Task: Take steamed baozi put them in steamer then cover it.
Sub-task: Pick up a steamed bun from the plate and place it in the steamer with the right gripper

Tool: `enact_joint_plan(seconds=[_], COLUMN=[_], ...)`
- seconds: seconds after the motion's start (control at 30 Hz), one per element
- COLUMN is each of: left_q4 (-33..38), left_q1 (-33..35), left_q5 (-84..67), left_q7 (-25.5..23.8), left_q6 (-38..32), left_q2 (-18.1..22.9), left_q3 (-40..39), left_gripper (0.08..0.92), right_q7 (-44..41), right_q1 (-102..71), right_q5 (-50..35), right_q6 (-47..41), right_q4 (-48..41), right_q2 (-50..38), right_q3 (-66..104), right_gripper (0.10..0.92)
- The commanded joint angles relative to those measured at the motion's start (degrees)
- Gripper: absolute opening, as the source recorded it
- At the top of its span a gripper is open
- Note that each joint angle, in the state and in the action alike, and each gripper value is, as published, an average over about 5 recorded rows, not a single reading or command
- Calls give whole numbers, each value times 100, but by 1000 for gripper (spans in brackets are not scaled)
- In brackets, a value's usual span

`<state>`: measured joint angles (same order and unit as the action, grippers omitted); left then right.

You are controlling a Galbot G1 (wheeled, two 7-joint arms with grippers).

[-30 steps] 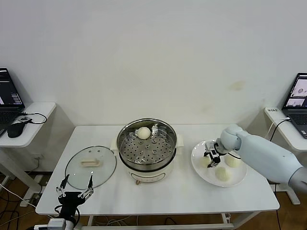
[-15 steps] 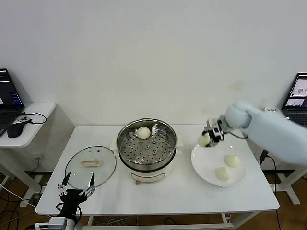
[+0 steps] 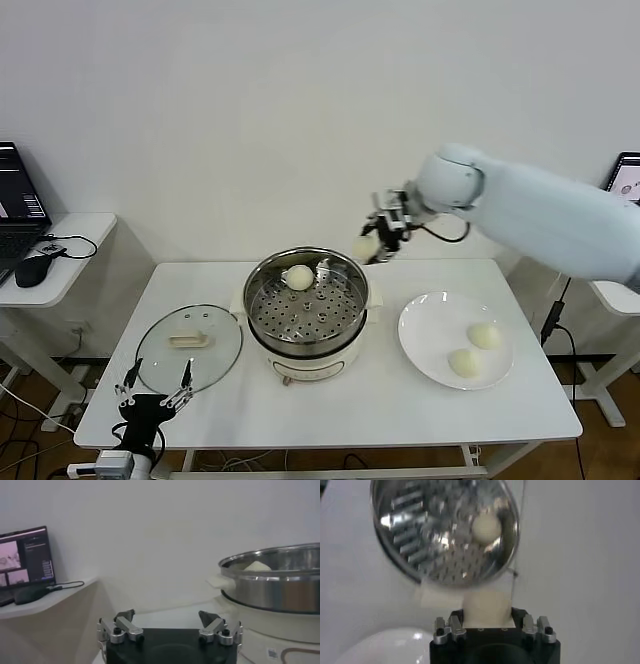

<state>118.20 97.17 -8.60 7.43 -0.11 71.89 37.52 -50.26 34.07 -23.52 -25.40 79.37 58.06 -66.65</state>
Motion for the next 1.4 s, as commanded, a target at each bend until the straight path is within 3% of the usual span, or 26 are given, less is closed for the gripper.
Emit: enact_joint_plan(seconds=[0.03, 0.57, 1.07, 1.3, 1.4], left_q4=[5, -11, -41, -25, -13], left_q1=[27, 3, -29, -17, -21], left_q5=[-3, 3, -2, -9, -11], left_q7=[2, 10, 8, 9, 8], left_q6=[-8, -25, -31, -32, -29], left_q2=[4, 66, 56, 58, 59], left_q3=[80, 59, 60, 81, 82], left_gripper=[823, 823, 823, 823, 823], right_q7=[511, 736, 615, 86, -295], right_q1=[-189, -1179, -1467, -1080, -666], right_q5=[-916, -417, 65, 157, 276], right_q6=[-698, -954, -971, -883, -682], right_q4=[-523, -1705, -2264, -1674, -1279], right_q2=[1594, 2541, 2732, 2220, 1794], right_q3=[-176, -110, 57, 103, 72], right_gripper=[604, 602, 609, 783, 817])
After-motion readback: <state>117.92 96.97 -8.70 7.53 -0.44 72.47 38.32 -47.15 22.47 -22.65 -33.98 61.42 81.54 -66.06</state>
